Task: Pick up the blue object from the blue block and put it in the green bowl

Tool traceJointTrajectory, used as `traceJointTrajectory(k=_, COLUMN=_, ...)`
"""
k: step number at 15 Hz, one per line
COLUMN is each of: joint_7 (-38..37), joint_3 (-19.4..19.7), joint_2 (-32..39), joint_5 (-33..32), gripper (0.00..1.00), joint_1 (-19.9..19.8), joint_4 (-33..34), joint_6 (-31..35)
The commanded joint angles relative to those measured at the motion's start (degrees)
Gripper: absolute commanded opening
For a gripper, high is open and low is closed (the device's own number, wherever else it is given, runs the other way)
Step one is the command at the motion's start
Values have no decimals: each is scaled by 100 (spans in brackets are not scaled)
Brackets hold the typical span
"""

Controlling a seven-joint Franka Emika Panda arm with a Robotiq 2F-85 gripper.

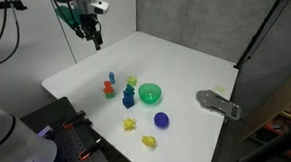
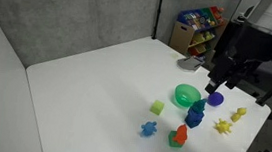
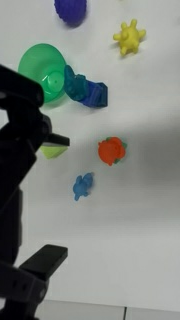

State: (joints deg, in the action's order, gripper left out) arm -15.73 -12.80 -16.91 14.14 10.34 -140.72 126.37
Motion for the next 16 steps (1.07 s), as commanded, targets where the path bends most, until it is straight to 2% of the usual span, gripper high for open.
traceJointTrajectory(k=1, joint_7=-5, joint_3=20, joint_2=0, joint_5=-9, gripper=100, joint_1=19, joint_4=10, joint_6=-8)
traceJointTrajectory(k=5, joint_7=-5, joint_3=21, joint_2=-2, joint_5=-9, gripper=100, joint_1=19, joint_4=13, joint_6=-8)
traceJointTrajectory(k=10, joint_7=-539, joint_3=-89, joint_2=427, joint_5=-624, gripper=100, joint_1=-157, joint_4=301, joint_6=30)
traceJointTrajectory(k=16, joint_7=-864, joint_3=124, joint_2=1012, joint_5=-1145, gripper=100, joint_1=-404, joint_4=563, joint_6=39)
